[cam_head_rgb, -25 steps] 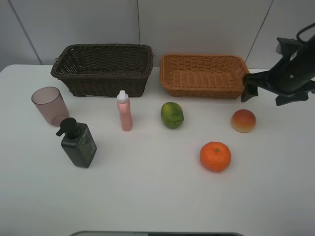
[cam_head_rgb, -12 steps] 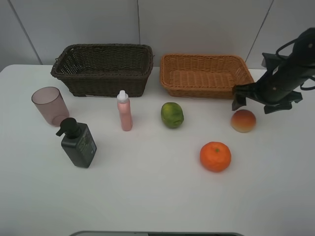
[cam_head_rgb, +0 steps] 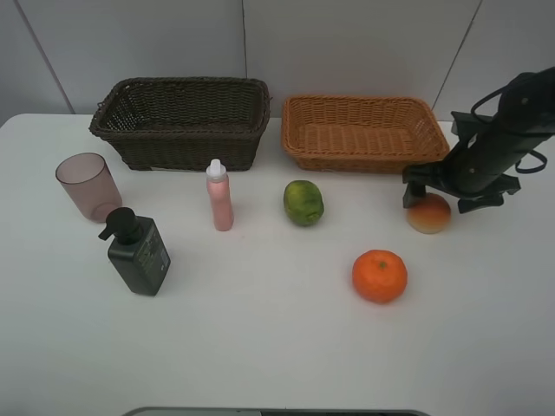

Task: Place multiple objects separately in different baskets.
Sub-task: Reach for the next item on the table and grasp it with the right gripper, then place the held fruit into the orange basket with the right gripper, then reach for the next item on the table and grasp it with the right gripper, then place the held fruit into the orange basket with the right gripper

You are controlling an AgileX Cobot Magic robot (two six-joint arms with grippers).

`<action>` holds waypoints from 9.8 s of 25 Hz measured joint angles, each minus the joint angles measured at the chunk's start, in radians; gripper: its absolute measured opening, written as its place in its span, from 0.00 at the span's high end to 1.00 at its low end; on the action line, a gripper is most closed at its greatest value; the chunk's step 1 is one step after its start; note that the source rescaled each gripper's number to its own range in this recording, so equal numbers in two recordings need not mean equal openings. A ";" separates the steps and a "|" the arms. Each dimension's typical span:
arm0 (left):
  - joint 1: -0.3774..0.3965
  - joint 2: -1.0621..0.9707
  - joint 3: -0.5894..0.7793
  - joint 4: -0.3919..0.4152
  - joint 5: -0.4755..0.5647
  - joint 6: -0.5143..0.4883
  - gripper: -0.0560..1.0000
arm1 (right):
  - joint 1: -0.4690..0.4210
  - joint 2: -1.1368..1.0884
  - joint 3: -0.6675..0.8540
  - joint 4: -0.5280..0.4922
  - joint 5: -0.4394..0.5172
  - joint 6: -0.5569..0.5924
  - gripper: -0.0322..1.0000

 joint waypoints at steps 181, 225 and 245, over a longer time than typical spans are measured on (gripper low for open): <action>0.000 0.000 0.000 0.005 0.000 0.001 0.04 | 0.584 0.209 -0.390 -0.266 0.189 0.414 0.13; 0.000 0.000 0.000 0.005 0.000 0.001 0.04 | 0.579 0.283 -0.390 -0.273 0.136 0.416 0.95; 0.000 0.000 0.000 0.005 0.000 0.001 0.04 | 0.569 0.139 -0.390 -0.162 0.327 0.176 0.95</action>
